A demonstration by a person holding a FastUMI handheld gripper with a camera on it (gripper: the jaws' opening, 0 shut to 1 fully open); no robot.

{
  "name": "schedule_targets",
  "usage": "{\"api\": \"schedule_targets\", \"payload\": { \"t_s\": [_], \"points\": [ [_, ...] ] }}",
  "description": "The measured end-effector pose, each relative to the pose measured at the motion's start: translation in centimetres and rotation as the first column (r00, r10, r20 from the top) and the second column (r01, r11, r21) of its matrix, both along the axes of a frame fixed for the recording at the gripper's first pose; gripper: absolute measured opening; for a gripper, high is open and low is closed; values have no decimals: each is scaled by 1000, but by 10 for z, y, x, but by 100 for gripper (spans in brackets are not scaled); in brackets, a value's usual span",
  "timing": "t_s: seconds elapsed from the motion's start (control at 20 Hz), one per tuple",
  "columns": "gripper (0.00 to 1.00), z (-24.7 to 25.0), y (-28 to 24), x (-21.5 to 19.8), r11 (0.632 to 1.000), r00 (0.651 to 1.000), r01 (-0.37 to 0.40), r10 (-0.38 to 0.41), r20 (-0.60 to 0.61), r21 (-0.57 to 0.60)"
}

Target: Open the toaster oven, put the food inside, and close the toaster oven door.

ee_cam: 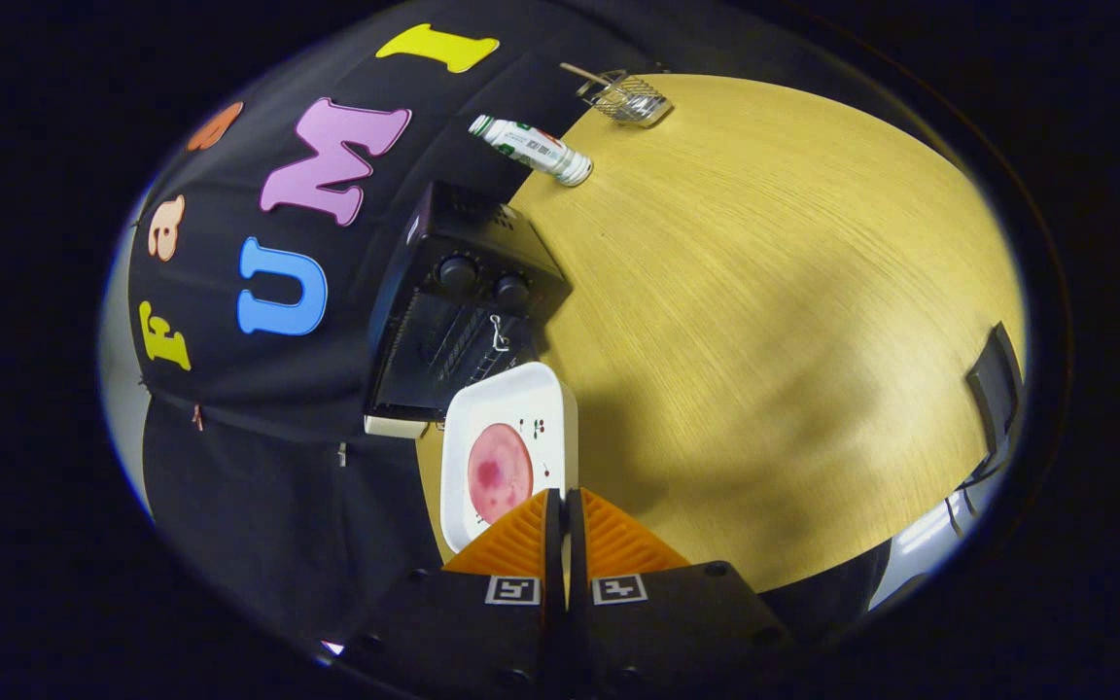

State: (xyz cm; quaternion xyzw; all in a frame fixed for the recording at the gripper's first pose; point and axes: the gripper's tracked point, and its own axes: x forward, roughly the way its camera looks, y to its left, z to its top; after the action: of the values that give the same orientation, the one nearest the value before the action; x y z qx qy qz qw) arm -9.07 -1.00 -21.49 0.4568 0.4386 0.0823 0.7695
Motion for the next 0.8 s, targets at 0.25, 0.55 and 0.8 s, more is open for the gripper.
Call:
{"api": "schedule_targets", "payload": {
  "t_s": [0.25, 0.55, 0.8],
  "points": [
    [5, 9, 51, 27, 997, 999, 18, -20, 25, 74],
    [5, 0, 86, 73, 994, 996, 67, -72, 45, 89],
    [5, -12, 118, 116, 989, 992, 112, -116, 44, 100]
  ]
}}
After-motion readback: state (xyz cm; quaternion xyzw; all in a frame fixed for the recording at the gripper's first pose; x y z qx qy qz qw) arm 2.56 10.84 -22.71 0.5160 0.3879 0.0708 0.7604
